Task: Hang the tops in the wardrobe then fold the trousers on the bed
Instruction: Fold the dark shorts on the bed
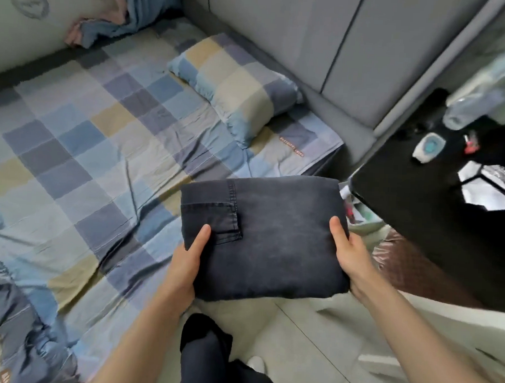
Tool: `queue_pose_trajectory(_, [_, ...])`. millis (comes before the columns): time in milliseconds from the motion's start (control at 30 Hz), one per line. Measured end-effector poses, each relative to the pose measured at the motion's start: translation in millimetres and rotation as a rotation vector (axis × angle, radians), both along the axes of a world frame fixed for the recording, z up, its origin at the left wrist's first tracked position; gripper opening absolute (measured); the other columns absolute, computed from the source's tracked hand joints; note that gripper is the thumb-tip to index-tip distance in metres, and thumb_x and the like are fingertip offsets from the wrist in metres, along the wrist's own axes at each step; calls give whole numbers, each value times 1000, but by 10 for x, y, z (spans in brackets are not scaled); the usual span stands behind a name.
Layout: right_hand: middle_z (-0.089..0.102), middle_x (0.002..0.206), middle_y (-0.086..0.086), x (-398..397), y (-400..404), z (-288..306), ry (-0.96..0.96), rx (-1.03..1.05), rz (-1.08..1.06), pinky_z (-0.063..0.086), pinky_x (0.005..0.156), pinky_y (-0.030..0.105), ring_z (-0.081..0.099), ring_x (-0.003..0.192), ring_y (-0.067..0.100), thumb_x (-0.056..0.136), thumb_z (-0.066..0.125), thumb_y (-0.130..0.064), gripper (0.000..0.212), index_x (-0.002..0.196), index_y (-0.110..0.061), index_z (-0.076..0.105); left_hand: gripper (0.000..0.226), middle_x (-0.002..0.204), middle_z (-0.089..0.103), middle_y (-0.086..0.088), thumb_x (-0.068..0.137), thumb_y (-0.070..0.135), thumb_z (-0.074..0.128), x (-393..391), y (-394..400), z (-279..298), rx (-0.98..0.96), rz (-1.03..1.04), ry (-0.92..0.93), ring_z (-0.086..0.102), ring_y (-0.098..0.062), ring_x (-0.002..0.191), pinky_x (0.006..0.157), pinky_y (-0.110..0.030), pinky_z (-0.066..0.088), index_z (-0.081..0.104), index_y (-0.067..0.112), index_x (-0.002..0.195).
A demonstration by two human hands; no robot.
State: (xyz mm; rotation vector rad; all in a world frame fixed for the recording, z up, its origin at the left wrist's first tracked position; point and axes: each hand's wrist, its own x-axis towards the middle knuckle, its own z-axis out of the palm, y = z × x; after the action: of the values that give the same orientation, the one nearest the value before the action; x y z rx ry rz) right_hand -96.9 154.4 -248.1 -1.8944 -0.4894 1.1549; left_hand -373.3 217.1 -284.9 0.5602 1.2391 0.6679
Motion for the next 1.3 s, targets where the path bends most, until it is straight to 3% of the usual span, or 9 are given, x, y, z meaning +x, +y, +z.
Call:
queue_pose_trajectory(100, [68,94,-16,457,-697,474,-80,11,-135,51,74,27,64,89,6,53,53,-83,68,85,-25,64,56,106,75,3,54,69,77,561,-302,408,11,-132,-12,73,-18,95,84,-41,56,74,36,99])
queue_pose_trajectory(233, [66,98,-19,798,-1495,961,-144,44,-295,51,80,30,62,95,7,49,49,-90,73,88,-31,65,71,102,76,6,51,73,74,1137,-631,897,39,-306,6,74,-17,91,84,-42,55,68,33,109])
queue_pose_trajectory(400, [72,86,-16,884,-2373,1350,-133,37,-542,52,56,22,68,78,5,54,47,-88,72,84,-27,69,73,107,74,8,49,74,74,1688,-921,1380,98,-556,-17,70,-20,101,91,-46,54,66,36,111])
queue_pose_trajectory(533, [71,76,-22,747,-2933,1563,-152,76,-790,49,46,16,68,69,0,58,47,-83,62,76,-28,69,64,109,74,9,53,74,73,2079,-1079,1604,154,-812,-69,72,-14,96,80,-38,57,69,39,107])
queue_pose_trajectory(733, [70,89,-19,373,-3536,1682,-145,109,-1127,54,65,27,67,83,6,62,50,-81,59,83,-29,66,33,106,75,8,72,64,73,2578,-1357,1838,143,-1173,-155,73,-14,90,59,-32,59,73,42,97])
queue_pose_trajectory(833, [71,86,-22,43,-3794,1637,-147,137,-1283,53,52,19,69,76,2,74,50,-77,50,87,-32,66,43,108,74,8,65,68,74,2776,-1548,1905,204,-1341,-146,72,-13,95,65,-28,59,72,45,101])
queue_pose_trajectory(1067, [65,99,-15,-630,-4310,1506,-86,65,-1508,55,72,34,63,91,14,63,41,-87,61,94,-38,58,50,108,74,12,58,77,72,2934,-2183,1801,237,-1628,-137,71,-12,98,76,-31,57,70,50,100])
queue_pose_trajectory(1133, [67,102,-11,-827,-4606,1517,-113,79,-1624,56,75,38,64,92,17,75,40,-81,52,97,-37,58,59,113,72,10,56,78,73,2987,-2572,1801,215,-1729,-112,71,-15,101,82,-36,57,71,45,104])
queue_pose_trajectory(1300, [68,99,-9,-1004,-5166,1506,-56,106,-1835,56,64,32,66,91,18,85,45,-70,47,107,-31,61,66,101,76,7,57,75,74,3180,-3345,1794,183,-1852,-61,74,-16,88,70,-34,60,69,33,108])
